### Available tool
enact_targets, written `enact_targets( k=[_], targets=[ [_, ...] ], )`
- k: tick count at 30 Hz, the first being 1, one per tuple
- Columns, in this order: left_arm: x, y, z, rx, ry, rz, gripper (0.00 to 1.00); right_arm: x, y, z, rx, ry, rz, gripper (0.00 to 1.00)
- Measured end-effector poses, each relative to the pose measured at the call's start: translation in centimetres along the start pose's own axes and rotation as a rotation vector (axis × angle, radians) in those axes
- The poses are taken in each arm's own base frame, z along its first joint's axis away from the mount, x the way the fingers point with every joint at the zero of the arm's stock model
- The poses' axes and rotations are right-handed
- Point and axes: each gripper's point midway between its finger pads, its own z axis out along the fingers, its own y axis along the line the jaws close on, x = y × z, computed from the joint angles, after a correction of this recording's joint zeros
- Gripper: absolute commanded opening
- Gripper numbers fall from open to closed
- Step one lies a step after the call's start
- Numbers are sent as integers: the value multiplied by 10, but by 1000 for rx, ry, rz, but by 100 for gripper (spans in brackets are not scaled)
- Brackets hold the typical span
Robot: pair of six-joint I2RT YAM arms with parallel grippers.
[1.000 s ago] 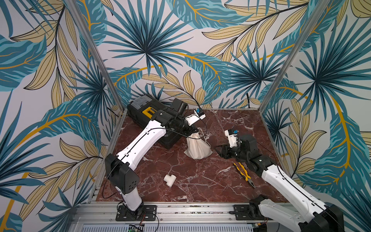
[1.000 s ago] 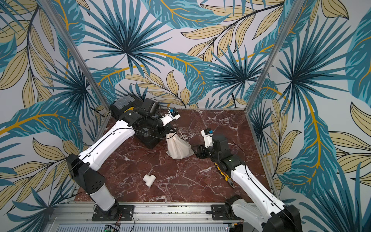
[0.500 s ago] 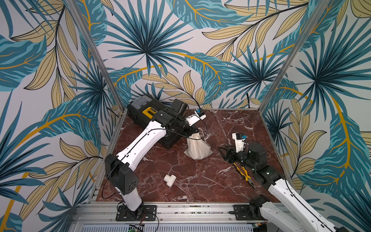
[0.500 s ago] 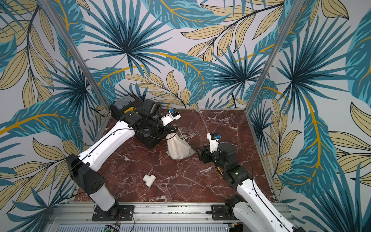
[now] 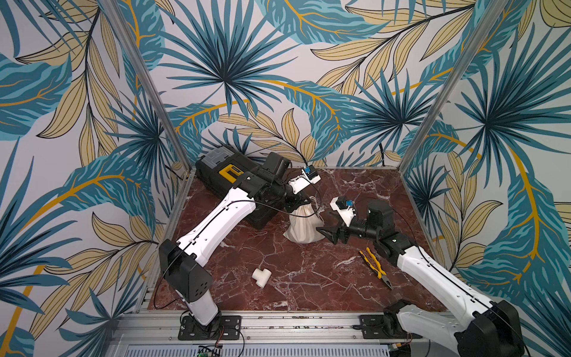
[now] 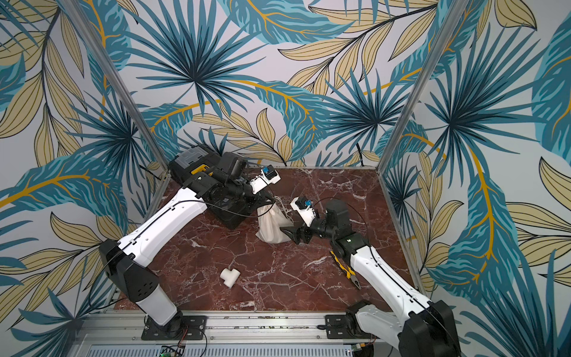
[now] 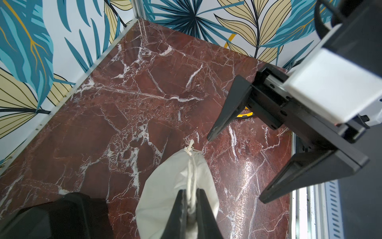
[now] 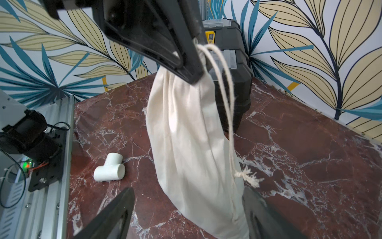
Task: Close the soil bag
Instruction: Pick up the soil bag from the center of the board.
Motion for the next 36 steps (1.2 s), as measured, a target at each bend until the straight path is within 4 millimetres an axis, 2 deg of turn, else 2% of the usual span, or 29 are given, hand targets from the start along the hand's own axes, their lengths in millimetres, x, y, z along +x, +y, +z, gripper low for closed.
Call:
enact_targets(
  k=[10, 16, 24, 26, 28, 31, 32, 33, 36],
  targets=[
    [0, -1, 0, 4, 2, -1, 0, 7, -4, 30, -103, 27, -88, 89],
    [1, 3, 0, -19, 8, -15, 0, 15, -1, 43, -163, 22, -75, 87],
    [-10, 10, 1, -38, -7, -30, 0, 14, 8, 52, -202, -23, -70, 82],
    [-12, 11, 3, -38, -8, -37, 0, 14, 10, 55, -210, -27, -67, 74],
    [-12, 13, 5, -38, -7, -47, 0, 15, 12, 59, -218, -30, -59, 61],
    [-11, 14, 5, -40, -3, -63, 0, 16, 14, 63, -230, -31, -32, 24],
    [-10, 15, 4, -41, -1, -72, 0, 15, 15, 64, -229, -32, -23, 8],
    [-8, 17, 4, -43, 2, -80, 0, 15, 15, 64, -229, -34, -18, 0],
    [-5, 22, 3, -58, 10, -102, 0, 13, 15, 65, -223, -33, 7, 0]
  ],
)
